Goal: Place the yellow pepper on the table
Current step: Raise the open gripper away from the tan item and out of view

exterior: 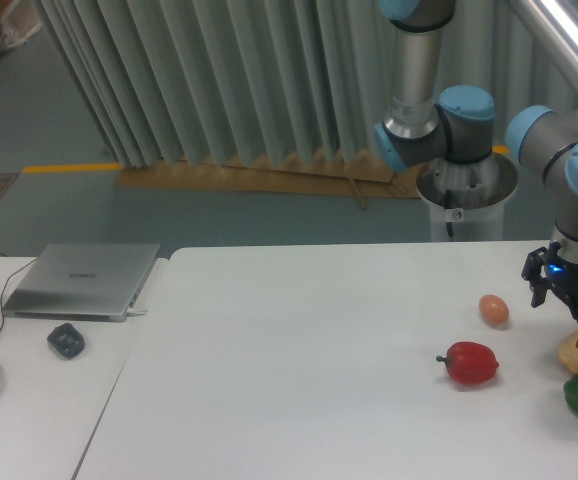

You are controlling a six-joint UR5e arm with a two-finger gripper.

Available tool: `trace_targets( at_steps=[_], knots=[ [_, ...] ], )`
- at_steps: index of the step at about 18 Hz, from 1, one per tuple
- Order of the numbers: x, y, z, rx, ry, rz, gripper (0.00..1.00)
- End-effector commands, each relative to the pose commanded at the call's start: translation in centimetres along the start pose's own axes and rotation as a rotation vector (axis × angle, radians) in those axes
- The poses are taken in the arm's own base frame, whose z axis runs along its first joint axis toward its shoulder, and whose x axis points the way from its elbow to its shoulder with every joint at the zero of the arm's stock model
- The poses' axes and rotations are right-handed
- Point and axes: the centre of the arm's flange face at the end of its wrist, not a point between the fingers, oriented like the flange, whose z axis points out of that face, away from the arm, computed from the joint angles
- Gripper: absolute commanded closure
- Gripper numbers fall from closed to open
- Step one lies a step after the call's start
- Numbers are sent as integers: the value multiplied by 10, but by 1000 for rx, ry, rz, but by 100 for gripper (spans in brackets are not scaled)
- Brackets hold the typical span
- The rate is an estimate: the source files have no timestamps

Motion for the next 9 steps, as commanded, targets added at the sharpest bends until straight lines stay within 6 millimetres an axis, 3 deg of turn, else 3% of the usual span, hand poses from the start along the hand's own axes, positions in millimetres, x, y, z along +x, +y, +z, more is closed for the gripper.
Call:
trace_targets(
  at_steps=[9],
  knots=[
    [-2, -1, -5, 5, -10, -1, 0]
  ],
)
